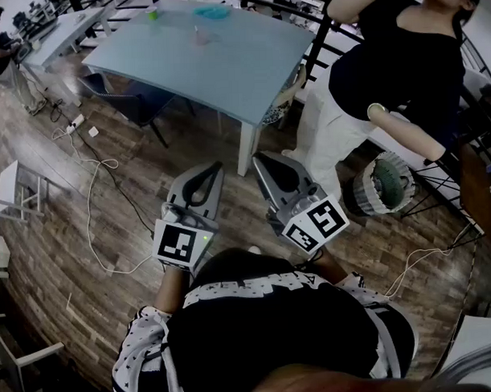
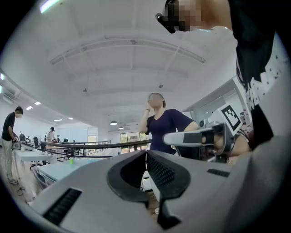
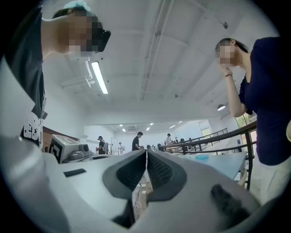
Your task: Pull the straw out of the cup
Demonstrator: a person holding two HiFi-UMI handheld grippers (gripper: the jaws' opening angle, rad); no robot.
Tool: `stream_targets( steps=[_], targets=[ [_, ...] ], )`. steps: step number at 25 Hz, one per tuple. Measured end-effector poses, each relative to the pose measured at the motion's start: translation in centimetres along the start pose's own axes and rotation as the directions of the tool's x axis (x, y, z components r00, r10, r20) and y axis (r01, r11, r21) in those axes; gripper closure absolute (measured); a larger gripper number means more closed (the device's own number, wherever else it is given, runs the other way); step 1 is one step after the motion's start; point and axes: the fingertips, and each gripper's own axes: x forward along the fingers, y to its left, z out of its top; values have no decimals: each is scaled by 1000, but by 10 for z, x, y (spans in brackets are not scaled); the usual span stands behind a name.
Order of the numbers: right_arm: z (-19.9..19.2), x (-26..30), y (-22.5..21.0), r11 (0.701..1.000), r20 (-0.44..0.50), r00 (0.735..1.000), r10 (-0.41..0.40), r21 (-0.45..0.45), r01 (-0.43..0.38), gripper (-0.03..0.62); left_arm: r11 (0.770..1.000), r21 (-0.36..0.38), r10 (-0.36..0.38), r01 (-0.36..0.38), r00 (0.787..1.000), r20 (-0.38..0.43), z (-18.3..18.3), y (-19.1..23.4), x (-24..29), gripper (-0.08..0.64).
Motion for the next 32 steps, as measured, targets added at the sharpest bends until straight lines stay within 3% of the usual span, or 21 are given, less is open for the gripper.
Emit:
stream_targets(
  steps=[13,20,32],
  targets=[
    [-3,-15,-8,999,1,1000,-1,35,1,563,1000,0,13,-13,1000,-21,-1,-12,3,546],
    [2,-24,-11,1000,-5,1000,7,-13,-7,561,1000,-8,12,-12,1000,-16,3,-20,10,546],
    [1,-60,-61,999,-17,999,-40,-7,40,561,1000,2,-8,8,999,-41,1,-54,53,546]
  ],
)
